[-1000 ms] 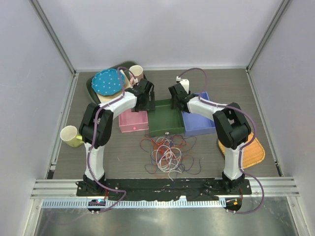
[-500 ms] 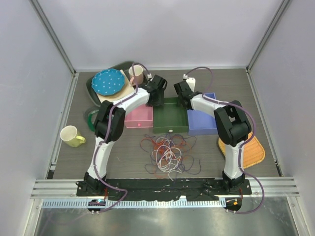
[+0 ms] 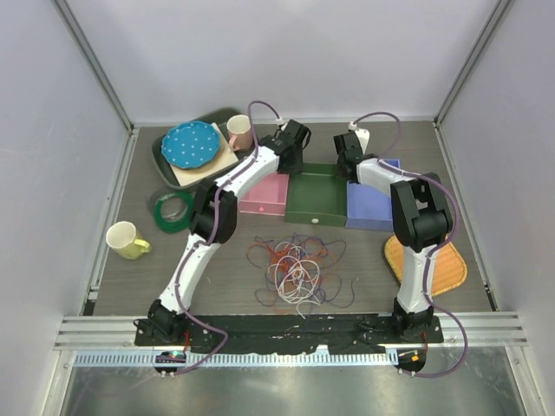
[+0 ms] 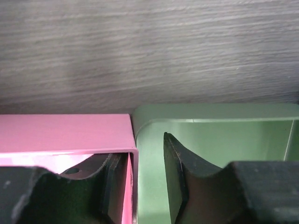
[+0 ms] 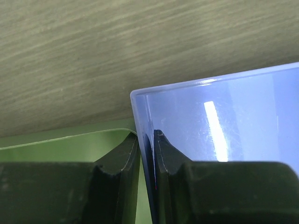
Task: Untangle the cables
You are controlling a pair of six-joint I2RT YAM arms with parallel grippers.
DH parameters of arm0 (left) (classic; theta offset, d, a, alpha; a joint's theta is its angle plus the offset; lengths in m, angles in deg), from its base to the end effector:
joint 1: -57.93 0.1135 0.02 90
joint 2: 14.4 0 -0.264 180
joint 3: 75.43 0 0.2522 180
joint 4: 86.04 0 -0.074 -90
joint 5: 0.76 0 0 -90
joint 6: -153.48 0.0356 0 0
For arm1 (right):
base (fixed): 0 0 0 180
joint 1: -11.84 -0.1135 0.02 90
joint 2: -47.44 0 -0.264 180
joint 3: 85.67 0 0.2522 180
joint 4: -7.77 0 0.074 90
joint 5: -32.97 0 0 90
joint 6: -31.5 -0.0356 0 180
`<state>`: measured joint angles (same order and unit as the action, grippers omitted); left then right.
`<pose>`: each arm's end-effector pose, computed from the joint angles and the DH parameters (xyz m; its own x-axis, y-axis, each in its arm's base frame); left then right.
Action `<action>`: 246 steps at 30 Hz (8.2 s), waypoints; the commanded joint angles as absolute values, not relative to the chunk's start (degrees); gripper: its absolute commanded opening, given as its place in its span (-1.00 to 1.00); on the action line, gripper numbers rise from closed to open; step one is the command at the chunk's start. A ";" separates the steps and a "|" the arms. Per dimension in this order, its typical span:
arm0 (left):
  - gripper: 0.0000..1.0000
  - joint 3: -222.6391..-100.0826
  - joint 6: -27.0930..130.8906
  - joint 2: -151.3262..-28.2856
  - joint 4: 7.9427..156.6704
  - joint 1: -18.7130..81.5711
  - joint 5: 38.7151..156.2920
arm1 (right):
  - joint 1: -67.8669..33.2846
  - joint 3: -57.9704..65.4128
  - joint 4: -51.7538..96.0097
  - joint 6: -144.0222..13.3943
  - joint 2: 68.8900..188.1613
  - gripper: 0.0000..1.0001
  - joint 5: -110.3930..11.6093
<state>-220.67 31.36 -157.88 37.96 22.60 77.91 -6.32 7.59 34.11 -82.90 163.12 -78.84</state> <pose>0.4510 -0.3111 0.1900 -0.8124 -0.0632 -0.5797 0.0489 0.9832 -0.1757 0.4204 0.1240 0.1747 -0.6741 0.1825 -0.7157 0.2436 0.9697 0.0179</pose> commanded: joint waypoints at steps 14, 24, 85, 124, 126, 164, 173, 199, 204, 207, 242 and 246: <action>-0.15 -238.25 20.25 -173.65 62.09 27.52 91.35 | -0.47 22.20 22.50 -77.67 175.93 -0.62 -65.12; -0.09 -236.49 19.71 -172.78 64.12 27.43 92.49 | 0.41 27.93 24.17 -76.34 179.81 -0.58 -65.47; 1.00 -114.16 14.62 -75.02 88.17 11.71 104.27 | -31.06 -38.95 25.94 -84.17 109.93 0.77 -57.83; 0.13 -124.17 14.61 -95.87 88.03 2.30 97.69 | -32.20 14.38 34.27 -79.42 113.27 -0.99 -70.78; -0.44 -125.23 14.70 -96.23 85.49 2.21 96.02 | -32.20 19.83 35.94 -76.89 115.03 -0.99 -75.82; -0.99 -120.66 10.30 -80.32 55.83 26.46 73.84 | 1.55 66.71 34.37 -42.49 140.53 -0.99 -112.45; -0.99 -120.83 15.23 -79.00 63.76 26.46 86.17 | 1.55 63.00 36.21 -49.70 139.99 -0.98 -98.79; -0.99 -120.66 16.90 -83.04 67.36 26.46 89.07 | 4.10 40.77 33.13 -64.20 142.72 -0.99 -88.79; -1.00 -119.52 16.90 -82.96 69.21 26.46 91.79 | 4.28 33.92 31.74 -68.78 141.76 -0.99 -87.09; -0.99 -119.43 17.07 -83.04 69.13 26.46 91.97 | 4.28 27.94 30.23 -70.54 140.61 -0.98 -88.76; -0.99 -117.14 16.63 -82.16 71.77 26.46 95.13 | 6.12 14.05 44.03 -83.81 148.09 0.25 -91.14; -1.00 -117.14 16.63 -82.43 71.94 26.38 95.13 | 8.05 11.24 44.91 -86.09 145.80 0.36 -89.21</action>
